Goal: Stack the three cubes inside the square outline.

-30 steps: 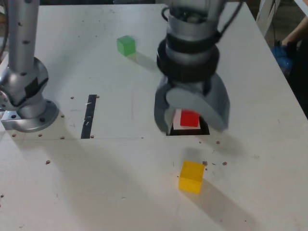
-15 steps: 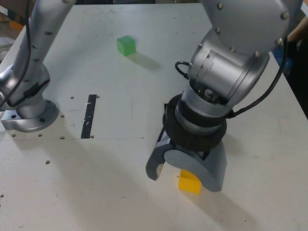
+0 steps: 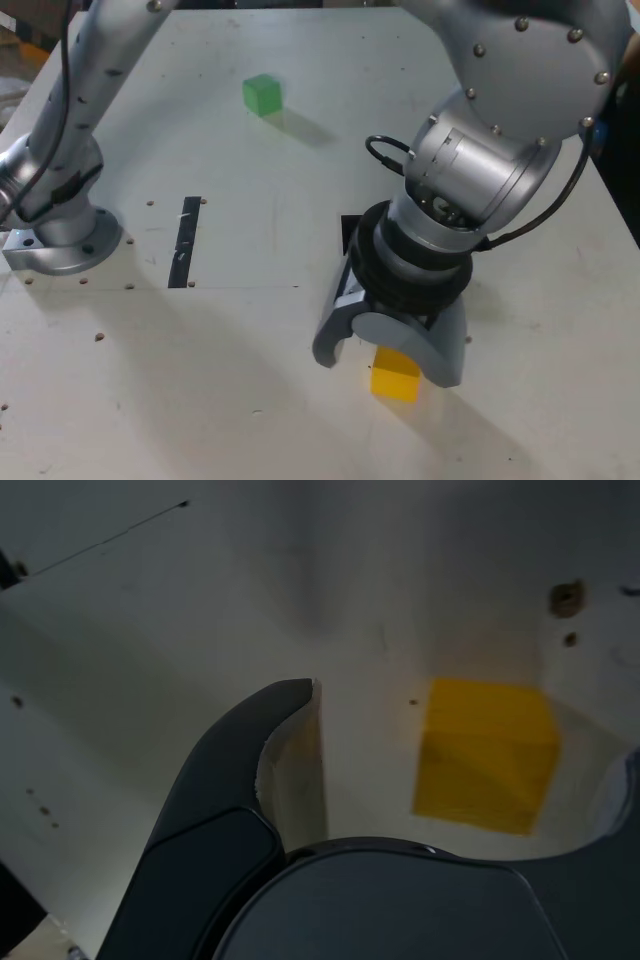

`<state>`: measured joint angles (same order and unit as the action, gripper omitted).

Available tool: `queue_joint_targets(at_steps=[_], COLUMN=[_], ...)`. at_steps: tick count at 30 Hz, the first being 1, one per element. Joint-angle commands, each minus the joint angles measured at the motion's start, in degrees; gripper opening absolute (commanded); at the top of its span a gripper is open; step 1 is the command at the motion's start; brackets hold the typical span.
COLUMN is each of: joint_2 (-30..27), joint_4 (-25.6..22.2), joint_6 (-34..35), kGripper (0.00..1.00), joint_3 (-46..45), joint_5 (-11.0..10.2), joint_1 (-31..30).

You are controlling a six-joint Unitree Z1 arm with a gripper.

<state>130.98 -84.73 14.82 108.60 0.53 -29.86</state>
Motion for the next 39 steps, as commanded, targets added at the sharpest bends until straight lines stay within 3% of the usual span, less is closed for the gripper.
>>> queue_joint_targets(at_steps=[1,6,13,26,33,39], joint_2=[-0.45,-0.91,0.17,1.73,1.45,0.72], joint_4=[0.12,-0.12,0.68,4.36,5.28,4.94], joint_6=[0.58,2.61,3.57,3.16,2.56,1.98], kGripper=[0.9,0.74,0.44,0.42,0.23,0.17], joint_3=[0.16,0.04,0.58,0.37,0.55,0.9], joint_5=[-0.53,-2.04,-1.86,0.11,-0.19,-0.99], joint_1=[0.05,0.05,0.06,-0.11,-0.11,-0.1])
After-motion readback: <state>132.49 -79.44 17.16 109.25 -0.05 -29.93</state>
